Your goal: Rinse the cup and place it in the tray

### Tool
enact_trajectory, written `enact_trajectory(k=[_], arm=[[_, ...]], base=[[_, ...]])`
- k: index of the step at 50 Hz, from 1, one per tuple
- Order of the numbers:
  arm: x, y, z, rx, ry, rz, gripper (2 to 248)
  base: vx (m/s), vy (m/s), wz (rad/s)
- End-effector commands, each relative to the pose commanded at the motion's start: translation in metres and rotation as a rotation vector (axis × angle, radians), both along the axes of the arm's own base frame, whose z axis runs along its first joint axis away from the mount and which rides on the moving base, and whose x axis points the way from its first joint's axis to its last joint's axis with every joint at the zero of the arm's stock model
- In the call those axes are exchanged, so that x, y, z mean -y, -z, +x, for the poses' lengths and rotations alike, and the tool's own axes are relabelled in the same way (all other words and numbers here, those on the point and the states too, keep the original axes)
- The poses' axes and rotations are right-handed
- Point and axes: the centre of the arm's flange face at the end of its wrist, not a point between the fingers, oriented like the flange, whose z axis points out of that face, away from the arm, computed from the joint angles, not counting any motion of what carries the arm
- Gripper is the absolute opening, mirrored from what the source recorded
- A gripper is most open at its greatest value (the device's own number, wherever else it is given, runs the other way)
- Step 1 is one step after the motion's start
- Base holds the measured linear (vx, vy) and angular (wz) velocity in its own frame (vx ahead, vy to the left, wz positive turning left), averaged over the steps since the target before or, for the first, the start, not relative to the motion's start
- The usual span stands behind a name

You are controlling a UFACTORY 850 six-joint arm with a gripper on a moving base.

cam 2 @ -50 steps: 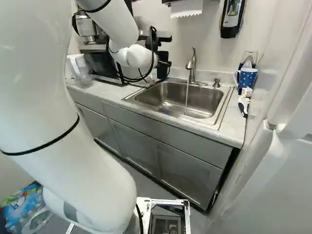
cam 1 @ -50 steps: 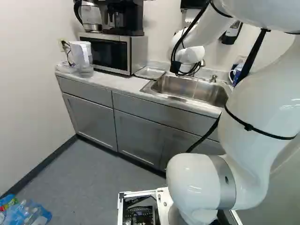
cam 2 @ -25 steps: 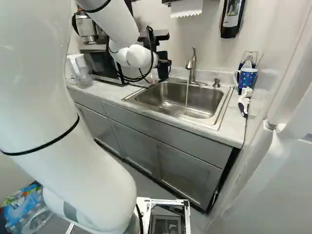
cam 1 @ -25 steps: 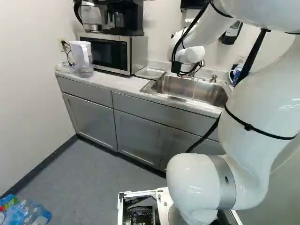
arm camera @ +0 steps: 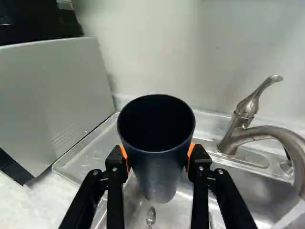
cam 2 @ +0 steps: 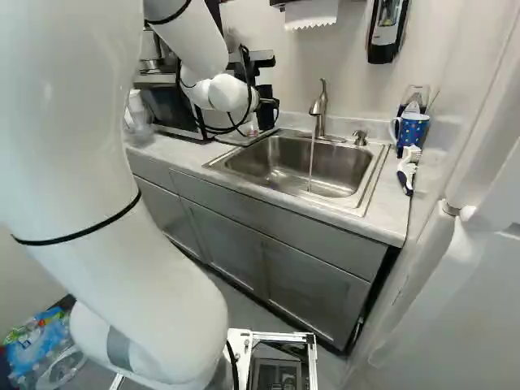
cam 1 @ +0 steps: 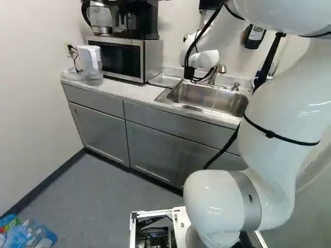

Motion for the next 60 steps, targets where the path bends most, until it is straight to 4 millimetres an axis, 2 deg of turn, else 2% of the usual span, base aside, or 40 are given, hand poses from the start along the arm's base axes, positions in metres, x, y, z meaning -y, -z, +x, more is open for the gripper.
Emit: enact_trajectory(k=[22,40,60], arm=[[-0.031,0.003,0.029,-0.001,-0.059,0.000,126],[-0.054,0.024,0.058,-0.028,-0.100,0.002,126],[-0.069,0.050,0.099,-0.052,-0.124,0.002,126]], base=[[0.000,0.000,0.000],[0.000,0.000,0.000],[0.000,0.000,0.000]])
